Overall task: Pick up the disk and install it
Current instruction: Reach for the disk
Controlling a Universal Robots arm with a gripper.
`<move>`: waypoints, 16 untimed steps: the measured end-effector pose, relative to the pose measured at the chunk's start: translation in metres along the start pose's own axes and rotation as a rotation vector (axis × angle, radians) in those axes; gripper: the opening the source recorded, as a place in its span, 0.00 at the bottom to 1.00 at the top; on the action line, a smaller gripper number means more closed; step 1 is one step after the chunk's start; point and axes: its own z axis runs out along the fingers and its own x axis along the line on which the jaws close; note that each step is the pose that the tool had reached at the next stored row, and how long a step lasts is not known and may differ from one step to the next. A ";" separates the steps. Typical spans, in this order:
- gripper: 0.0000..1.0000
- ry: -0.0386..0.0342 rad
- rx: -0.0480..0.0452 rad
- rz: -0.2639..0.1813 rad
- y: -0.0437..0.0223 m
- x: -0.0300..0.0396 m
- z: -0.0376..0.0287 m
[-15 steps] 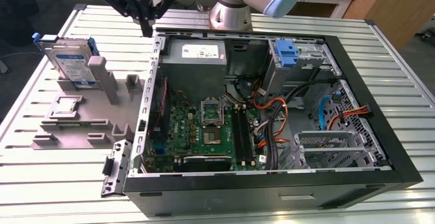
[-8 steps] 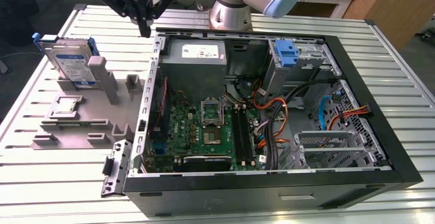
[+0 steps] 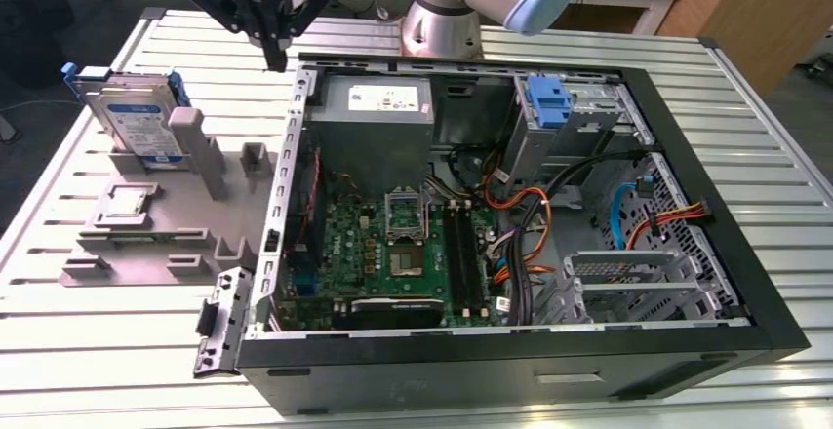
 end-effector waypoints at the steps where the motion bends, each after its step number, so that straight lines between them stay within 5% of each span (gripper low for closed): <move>1: 0.10 0.0000 0.0000 0.000 0.0000 0.0000 0.0000; 16: 0.10 0.0000 0.0001 0.000 0.0016 0.0069 0.0003</move>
